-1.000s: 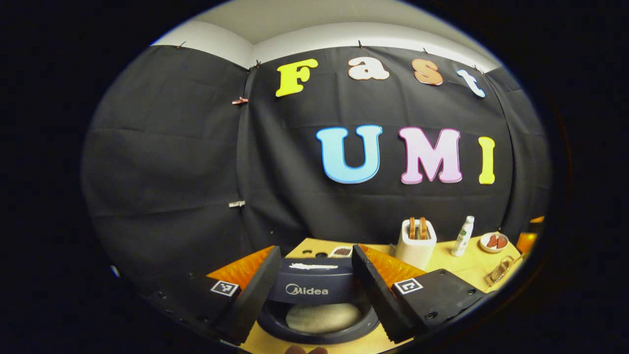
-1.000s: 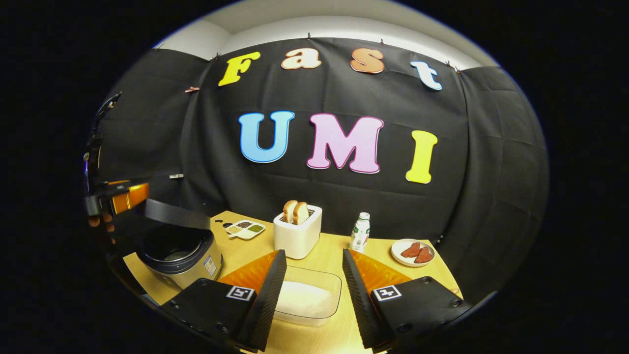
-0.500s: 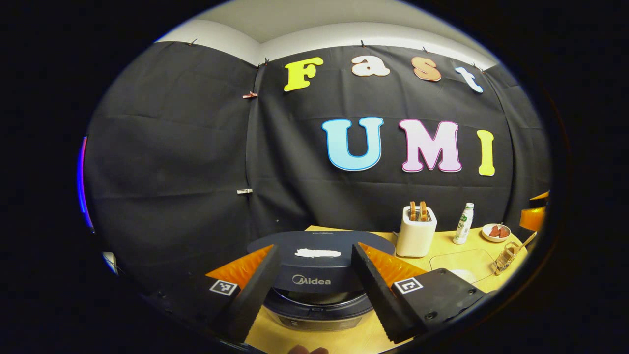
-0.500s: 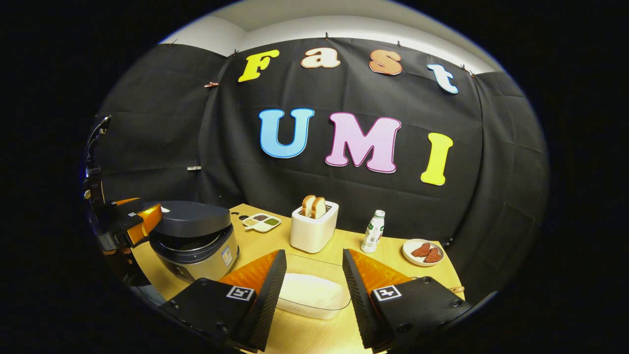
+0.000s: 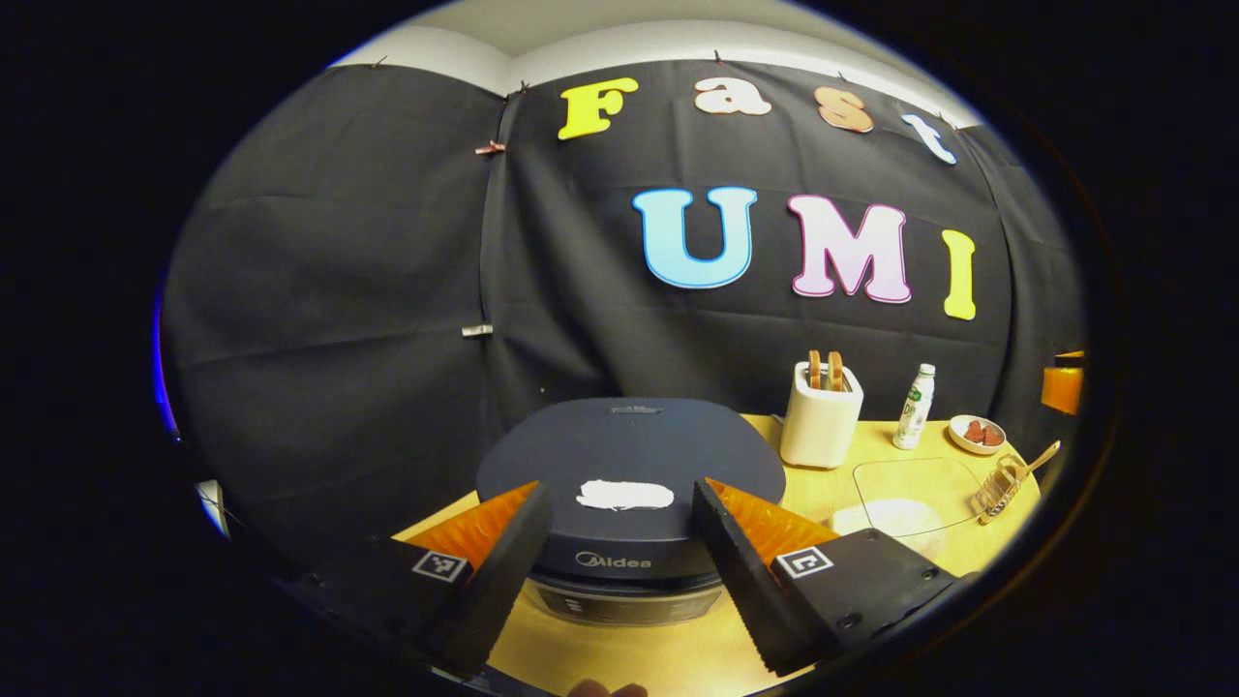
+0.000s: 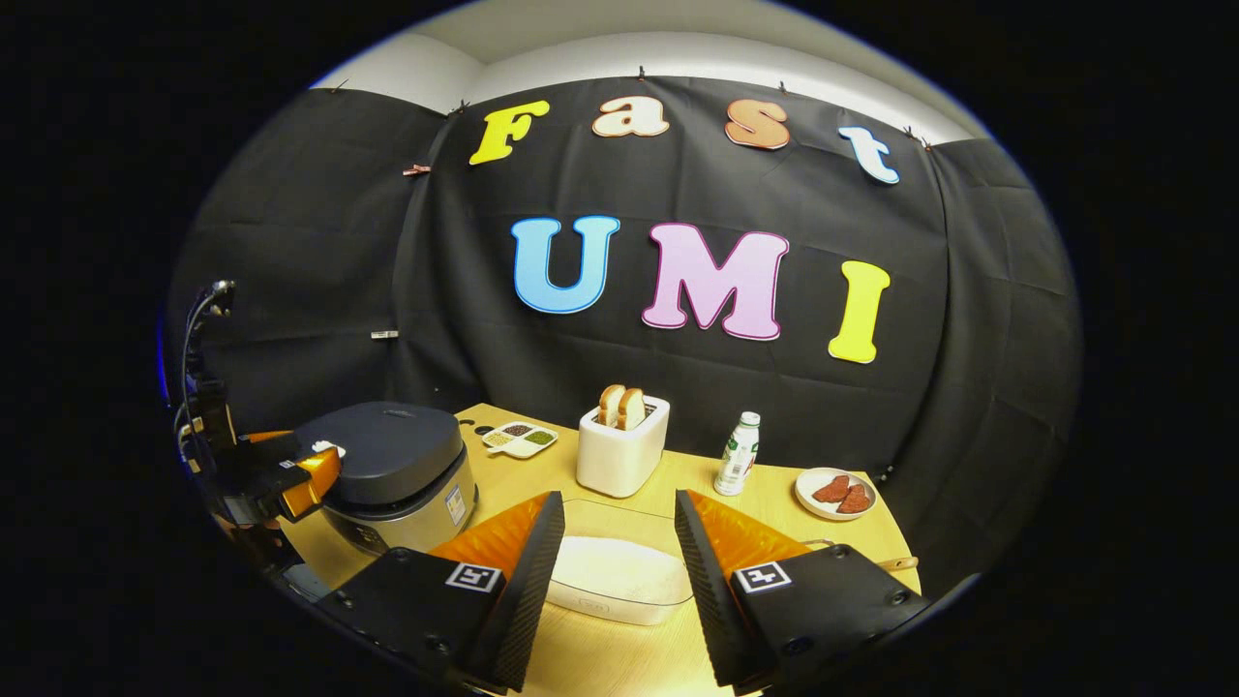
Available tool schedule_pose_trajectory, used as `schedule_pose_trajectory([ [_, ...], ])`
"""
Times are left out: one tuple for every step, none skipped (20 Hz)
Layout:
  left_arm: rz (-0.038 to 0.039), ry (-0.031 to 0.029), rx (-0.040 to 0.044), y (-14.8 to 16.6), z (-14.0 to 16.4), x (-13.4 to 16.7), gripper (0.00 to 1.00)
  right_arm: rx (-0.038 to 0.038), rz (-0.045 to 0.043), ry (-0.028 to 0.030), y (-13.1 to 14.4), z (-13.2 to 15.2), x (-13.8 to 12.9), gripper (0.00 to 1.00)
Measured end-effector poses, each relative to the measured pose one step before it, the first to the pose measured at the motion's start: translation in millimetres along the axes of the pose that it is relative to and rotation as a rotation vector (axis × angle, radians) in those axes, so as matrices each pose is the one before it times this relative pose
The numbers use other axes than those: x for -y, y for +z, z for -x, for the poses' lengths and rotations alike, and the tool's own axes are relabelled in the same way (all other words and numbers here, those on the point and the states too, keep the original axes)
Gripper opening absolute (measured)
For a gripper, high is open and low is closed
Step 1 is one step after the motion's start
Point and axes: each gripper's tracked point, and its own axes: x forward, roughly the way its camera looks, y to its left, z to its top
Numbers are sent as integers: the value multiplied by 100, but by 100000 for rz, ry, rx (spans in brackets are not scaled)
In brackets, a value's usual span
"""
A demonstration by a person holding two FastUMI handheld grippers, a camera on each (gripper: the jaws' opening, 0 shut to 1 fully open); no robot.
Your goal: Close the left gripper, press the button to open the rice cooker; take a wooden spoon from the chopstick holder with the right hand, scoop a spoonful of rice and pour it into the rice cooker, then put the wooden spoon back into the chopstick holder.
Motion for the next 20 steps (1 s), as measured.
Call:
schedule_pose_trajectory([
  [654, 111, -1205, -516, -332, -80, 100, 104, -59, -263, -17, -1, 58, 72],
  [-521, -140, 3308, 384, -2, 145, 100, -21, -107, -340, 9, 25, 43, 72],
  [-248, 300, 93, -225, -81, 36, 100, -108, -66, -585, -66, -79, 125, 72],
  [-21, 406, -1559, -982, 48, -194, 99, -481, 236, -1260, -190, -48, 215, 72],
  [-769, 517, 2538, 108, -18, -65, 100, -496, -420, -438, -162, -47, 16, 72],
  [-531, 373, -354, -59, -38, 65, 100, -470, -638, 60, -130, -82, -168, 72],
  [-102, 199, 1363, 109, -128, -239, 100, -195, -260, -42, -47, 9, -135, 72],
  [384, 12, -192, -224, -27, 52, 100, 289, -108, 135, 205, 36, 16, 72],
  [-261, -68, 488, 184, -66, 86, 100, 233, -69, 80, 107, 5, -73, 72],
  [238, -130, -312, 60, 148, -34, 100, 104, -21, -276, 10, -37, -47, 72],
  [831, -64, -665, 74, -32, 74, 100, 261, 1078, -2481, 89, -29, 511, 72],
  [-66, 146, -880, -99, 143, 93, 100, -121, 938, -2038, 83, -83, 474, 72],
  [-617, 567, -50, 224, 106, -6, 100, 241, -936, -97, -55, -52, -236, 72],
  [-236, 112, 462, 281, 70, -215, 100, 238, -2132, 99, 71, 97, -296, 72],
  [-48, 168, 1798, 678, 54, -126, 98, 393, -1667, -49, 56, 2, -52, 72],
  [-319, 902, 1690, 1010, 49, -145, 96, 462, -748, -240, 255, 81, 71, 72],
  [-132, 920, 2507, 1287, 37, -274, 96, 484, -202, -139, 87, -33, -7, 72],
  [433, 105, 3106, 1452, 357, -60, 95, 413, -262, 268, 115, 3, 61, 72],
  [-124, 563, 3381, 1649, 263, -111, 96, 378, -579, 217, 36, -117, -104, 73],
  [-77, 304, 2545, 1248, 315, -95, 95, 107, -683, -246, 41, -67, 138, 75],
])
